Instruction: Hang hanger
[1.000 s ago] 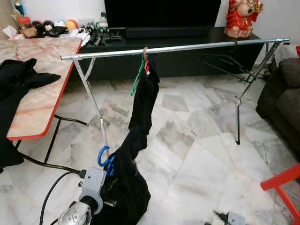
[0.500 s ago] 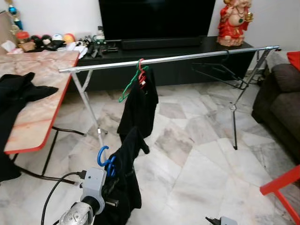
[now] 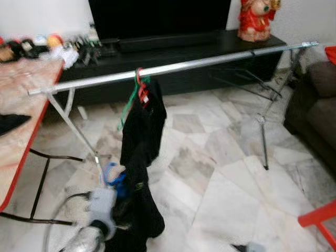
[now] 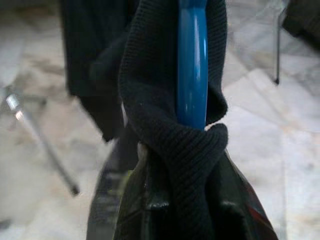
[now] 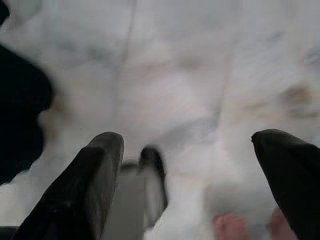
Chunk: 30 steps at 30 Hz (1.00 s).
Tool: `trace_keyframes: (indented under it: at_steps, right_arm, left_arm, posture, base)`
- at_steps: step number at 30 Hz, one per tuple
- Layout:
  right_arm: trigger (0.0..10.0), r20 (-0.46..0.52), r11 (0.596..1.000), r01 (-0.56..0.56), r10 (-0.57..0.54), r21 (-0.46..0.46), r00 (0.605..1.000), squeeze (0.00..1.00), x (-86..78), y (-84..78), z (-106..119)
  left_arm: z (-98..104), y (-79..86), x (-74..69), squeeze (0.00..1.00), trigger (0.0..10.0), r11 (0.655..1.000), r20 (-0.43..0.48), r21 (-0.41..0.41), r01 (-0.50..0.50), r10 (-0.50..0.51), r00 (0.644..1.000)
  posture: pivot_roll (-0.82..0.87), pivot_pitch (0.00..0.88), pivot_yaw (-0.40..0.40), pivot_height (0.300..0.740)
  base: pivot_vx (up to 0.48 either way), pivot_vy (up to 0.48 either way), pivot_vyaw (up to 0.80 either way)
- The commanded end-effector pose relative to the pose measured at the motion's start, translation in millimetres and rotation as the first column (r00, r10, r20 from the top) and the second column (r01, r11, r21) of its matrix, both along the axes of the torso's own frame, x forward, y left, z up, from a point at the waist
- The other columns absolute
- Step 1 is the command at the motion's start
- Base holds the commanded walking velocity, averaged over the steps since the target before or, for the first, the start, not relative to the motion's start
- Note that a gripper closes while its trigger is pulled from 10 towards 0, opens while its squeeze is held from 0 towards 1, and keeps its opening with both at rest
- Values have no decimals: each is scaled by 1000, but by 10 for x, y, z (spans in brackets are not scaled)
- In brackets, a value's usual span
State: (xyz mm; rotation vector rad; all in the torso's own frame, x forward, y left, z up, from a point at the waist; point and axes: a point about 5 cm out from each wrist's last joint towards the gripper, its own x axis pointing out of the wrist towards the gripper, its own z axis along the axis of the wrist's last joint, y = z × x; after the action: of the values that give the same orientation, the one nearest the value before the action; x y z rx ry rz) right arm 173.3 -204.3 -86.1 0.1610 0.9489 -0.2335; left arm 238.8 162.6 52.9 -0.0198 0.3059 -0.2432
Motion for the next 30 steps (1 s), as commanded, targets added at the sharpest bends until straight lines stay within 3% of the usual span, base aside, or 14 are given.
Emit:
trace_keyframes:
  at_steps: [1, 8, 11, 17, 30]
  right_arm:
    - [10000, 3, 999, -15, 14, 29, 1000, 0, 15, 131, -13]
    - [10000, 2, 999, -28, 28, 28, 1000, 0, 24, 147, -11]
    - [10000, 9, 999, -50, 50, 16, 999, 0, 40, 145, -2]
    - [10000, 8, 999, -49, 49, 18, 999, 0, 41, 148, -3]
    - [10000, 11, 998, -55, 55, 22, 998, 0, 52, 175, -1]
  left_arm:
    - [82, 118, 14, 0, 10000, 999, 32, 23, -30, 29, 999]
    - [92, 91, 6, 0, 10000, 999, 35, 5, -37, 37, 999]
    - [94, 155, 18, 0, 10000, 996, 47, 48, -71, 68, 997]
    - [111, 180, 26, 0, 10000, 995, 52, 61, -80, 77, 996]
    - [86, 167, 24, 0, 10000, 993, 45, 88, -75, 71, 996]
  posture:
    - [-6, 150, 6, 740]
    - [-4, 161, 5, 740]
    - [-6, 163, 5, 740]
    - [0, 164, 2, 740]
    - [-4, 154, 4, 740]
  base:
    - [480, 0, 0]
    - [43, 0, 0]
    - [0, -197, 0]
    - [0, -467, 635]
    - [0, -465, 0]
